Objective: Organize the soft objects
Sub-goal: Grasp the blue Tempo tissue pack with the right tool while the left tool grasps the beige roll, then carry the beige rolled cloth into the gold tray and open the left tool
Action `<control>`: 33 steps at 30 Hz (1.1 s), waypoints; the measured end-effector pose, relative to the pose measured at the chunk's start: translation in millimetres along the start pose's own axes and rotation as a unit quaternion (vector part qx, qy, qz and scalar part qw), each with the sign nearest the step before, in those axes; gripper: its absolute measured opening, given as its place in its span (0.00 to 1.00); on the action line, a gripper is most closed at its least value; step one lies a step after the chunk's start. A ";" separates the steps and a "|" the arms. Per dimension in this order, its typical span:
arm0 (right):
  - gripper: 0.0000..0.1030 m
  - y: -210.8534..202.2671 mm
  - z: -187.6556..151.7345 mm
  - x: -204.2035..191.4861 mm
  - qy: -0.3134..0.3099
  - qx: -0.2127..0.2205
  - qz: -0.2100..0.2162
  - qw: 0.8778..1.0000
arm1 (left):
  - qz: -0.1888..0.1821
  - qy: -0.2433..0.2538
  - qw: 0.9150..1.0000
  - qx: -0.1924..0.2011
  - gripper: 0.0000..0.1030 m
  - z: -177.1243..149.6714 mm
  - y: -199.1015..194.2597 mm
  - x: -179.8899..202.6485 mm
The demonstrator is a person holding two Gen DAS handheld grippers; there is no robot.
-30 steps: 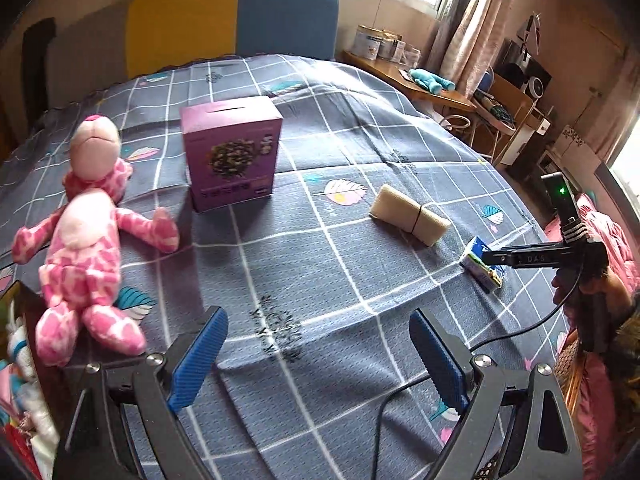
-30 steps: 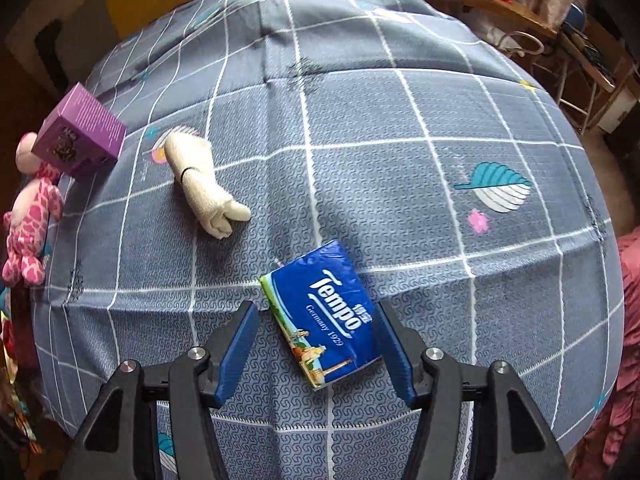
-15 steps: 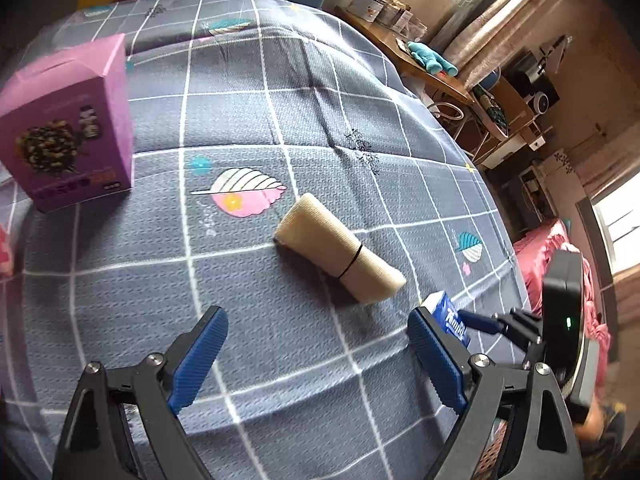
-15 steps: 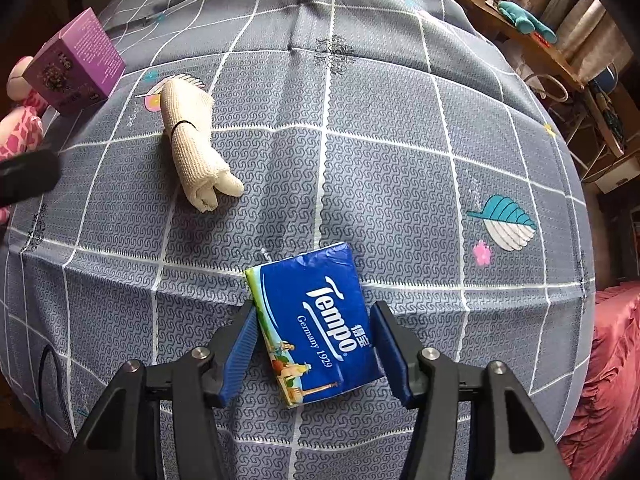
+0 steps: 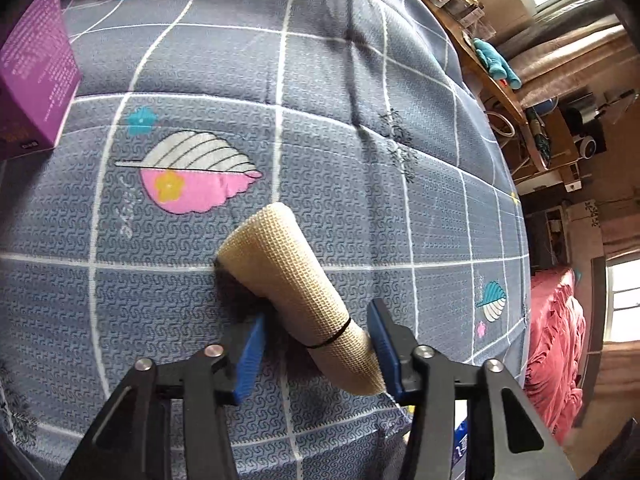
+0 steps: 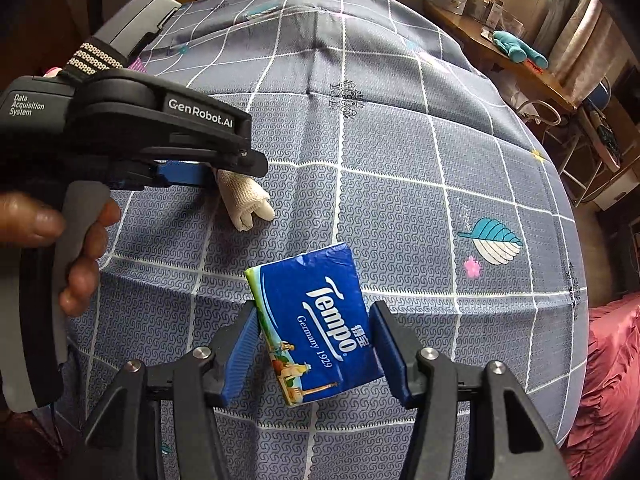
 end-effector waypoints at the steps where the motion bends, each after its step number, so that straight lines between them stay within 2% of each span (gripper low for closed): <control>1: 0.55 0.7 1.2 1.0 0.002 0.001 0.001 1.000 | 0.004 0.008 1.000 0.006 0.41 -1.1 -1.8 1.7; 4: 0.55 3.1 5.0 7.0 0.009 0.006 0.001 1.000 | 0.015 0.037 0.999 0.029 0.29 -6.2 -12.6 7.5; 10: 0.55 -2.8 4.9 9.0 0.026 0.015 0.003 1.000 | 0.034 0.136 0.987 0.077 0.27 -28.3 -57.1 7.7; 12: 0.55 -6.1 3.2 4.0 0.025 0.020 0.004 0.999 | 0.036 0.169 0.981 0.090 0.27 -39.8 -76.9 5.0; 17: 0.55 -17.5 -3.5 -21.5 0.017 0.030 0.019 0.999 | 0.088 0.235 0.959 0.134 0.27 -77.3 -127.9 -3.6; 19: 0.55 -23.2 -5.3 -33.9 0.018 0.037 0.031 0.999 | 0.107 0.243 0.952 0.150 0.27 -93.4 -146.7 -11.4; 24: 0.55 -29.1 -12.9 -68.6 0.024 0.047 0.062 0.997 | 0.134 0.231 0.946 0.183 0.27 -125.3 -187.2 -37.5; 27: 0.55 -30.6 -21.2 -92.7 0.025 0.052 0.078 0.995 | 0.157 0.230 0.938 0.205 0.27 -143.5 -210.9 -50.5; 33: 0.55 -29.1 -38.1 -138.4 0.036 0.057 0.111 0.992 | 0.179 0.213 0.933 0.228 0.27 -173.2 -244.7 -76.3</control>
Point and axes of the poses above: each gripper's, at about its wrist camera, not at the fingertips, and y roughly the way its jaws point, x to its right, z to its top, the point moved 3 cm from there along y, roughly the way its jaws point, and after that the axes turned 15 degrees about y, right-handed, at the moved point
